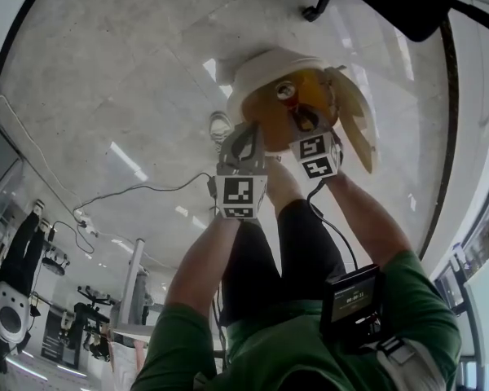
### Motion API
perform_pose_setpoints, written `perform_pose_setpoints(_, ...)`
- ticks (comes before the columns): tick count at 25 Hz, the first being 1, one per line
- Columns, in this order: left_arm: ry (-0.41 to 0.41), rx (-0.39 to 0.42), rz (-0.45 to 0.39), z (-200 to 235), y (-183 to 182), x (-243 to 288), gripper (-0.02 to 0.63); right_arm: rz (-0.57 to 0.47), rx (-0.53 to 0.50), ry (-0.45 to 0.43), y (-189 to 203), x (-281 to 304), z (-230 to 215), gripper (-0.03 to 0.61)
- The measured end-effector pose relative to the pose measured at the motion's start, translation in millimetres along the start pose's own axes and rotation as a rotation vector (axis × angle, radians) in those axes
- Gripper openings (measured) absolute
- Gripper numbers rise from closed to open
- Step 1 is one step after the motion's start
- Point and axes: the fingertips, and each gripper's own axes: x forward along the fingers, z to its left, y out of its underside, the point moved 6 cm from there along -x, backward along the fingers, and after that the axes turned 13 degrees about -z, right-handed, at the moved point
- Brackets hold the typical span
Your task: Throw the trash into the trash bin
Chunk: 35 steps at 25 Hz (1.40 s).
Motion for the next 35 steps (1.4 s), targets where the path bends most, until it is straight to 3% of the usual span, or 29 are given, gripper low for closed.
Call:
perform_pose_setpoints(15,0.002,-0.003,0.001,-2.1,-0.1,-1.5,0.008,0.045,-0.087,0.028,-3.2,2.7,-3.7,0.072)
perform_pose_setpoints(35,-0.025,-0.007,-0.008,3.3,2.7,-2.6,0.008,0.067,-0.101,0.049,-2.7,11.5,-10.3,0.106)
